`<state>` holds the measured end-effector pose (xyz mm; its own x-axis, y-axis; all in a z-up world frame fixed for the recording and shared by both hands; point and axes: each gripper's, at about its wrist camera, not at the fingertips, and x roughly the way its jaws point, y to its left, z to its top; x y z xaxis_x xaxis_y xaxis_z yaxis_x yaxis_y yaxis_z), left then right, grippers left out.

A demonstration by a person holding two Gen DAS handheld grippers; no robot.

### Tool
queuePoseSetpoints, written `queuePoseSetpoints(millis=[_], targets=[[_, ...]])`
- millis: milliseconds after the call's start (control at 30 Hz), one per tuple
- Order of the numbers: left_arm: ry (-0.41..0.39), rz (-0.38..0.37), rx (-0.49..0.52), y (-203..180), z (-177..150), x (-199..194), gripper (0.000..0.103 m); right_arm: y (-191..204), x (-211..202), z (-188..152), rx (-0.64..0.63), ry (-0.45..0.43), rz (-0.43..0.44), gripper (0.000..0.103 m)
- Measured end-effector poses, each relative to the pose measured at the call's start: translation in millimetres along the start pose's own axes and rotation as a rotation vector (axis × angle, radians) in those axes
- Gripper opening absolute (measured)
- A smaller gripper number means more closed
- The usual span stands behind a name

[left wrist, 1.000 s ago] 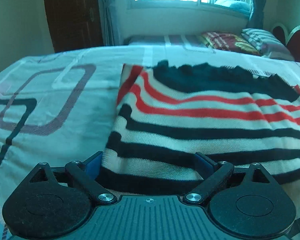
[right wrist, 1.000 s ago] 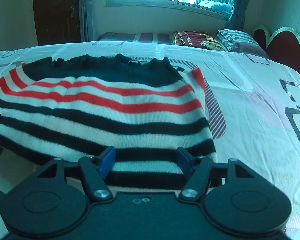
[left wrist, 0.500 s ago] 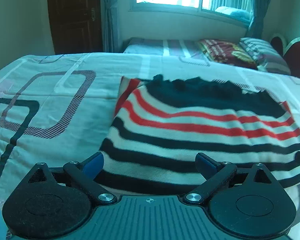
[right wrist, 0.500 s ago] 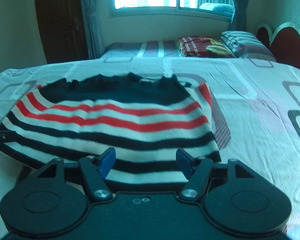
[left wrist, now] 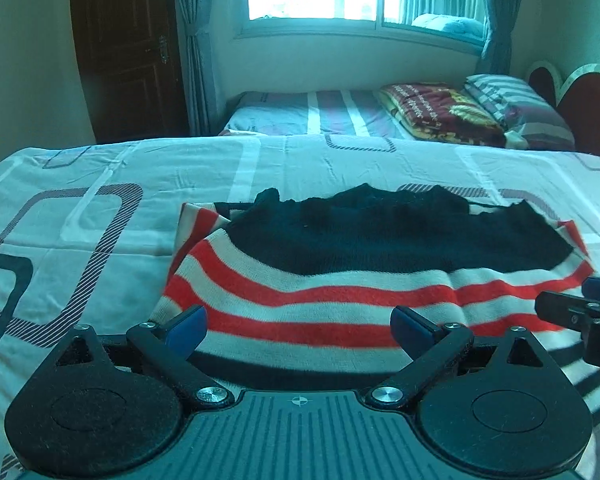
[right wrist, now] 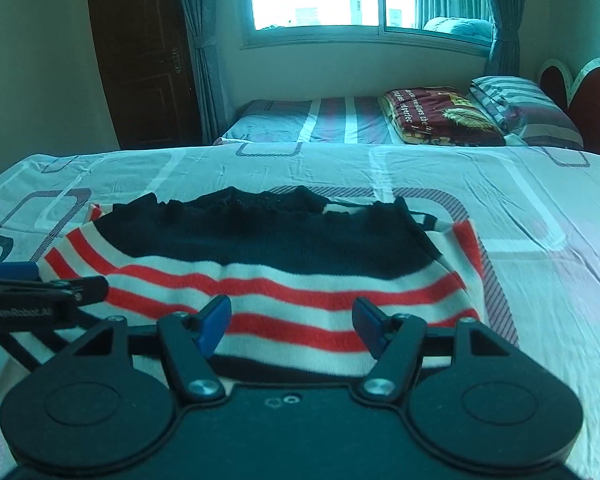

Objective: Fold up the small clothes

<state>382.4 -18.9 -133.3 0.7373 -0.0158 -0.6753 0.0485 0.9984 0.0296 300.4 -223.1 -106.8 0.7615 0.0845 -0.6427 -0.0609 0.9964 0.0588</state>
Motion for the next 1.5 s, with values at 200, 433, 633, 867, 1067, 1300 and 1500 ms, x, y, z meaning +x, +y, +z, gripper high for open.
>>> queuePoseSetpoints(millis=[200,433,633,867,1067,1300,1500], targets=[[0.058,0.037,-0.043,6.2,-3.2,44.2,0.098,3.1,29.7,9.1,-0.034,-0.008,0.01,0.066],[0.051,0.017,-0.069,13.4,-14.3,45.5,0.103,8.2,55.3,-9.9,-0.079,0.05,0.013,0.068],[0.066,0.006,-0.06,17.6,-10.0,38.1,0.103,2.7,43.1,-0.4,0.025,0.031,0.053,0.068],[0.043,-0.005,-0.052,33.9,-8.7,15.0,0.103,20.0,29.3,-8.6,0.022,0.048,0.034,0.068],[0.061,-0.007,-0.052,53.1,-14.7,7.4,0.103,36.0,33.4,-16.7,-0.021,0.099,-0.034,0.069],[0.086,-0.056,-0.097,68.9,-30.5,-8.7,0.103,39.4,17.5,-15.8,0.015,0.067,-0.04,0.069],[0.119,-0.093,-0.211,86.2,-51.3,-25.5,0.103,40.9,13.8,-23.8,0.01,0.095,-0.047,0.069]])
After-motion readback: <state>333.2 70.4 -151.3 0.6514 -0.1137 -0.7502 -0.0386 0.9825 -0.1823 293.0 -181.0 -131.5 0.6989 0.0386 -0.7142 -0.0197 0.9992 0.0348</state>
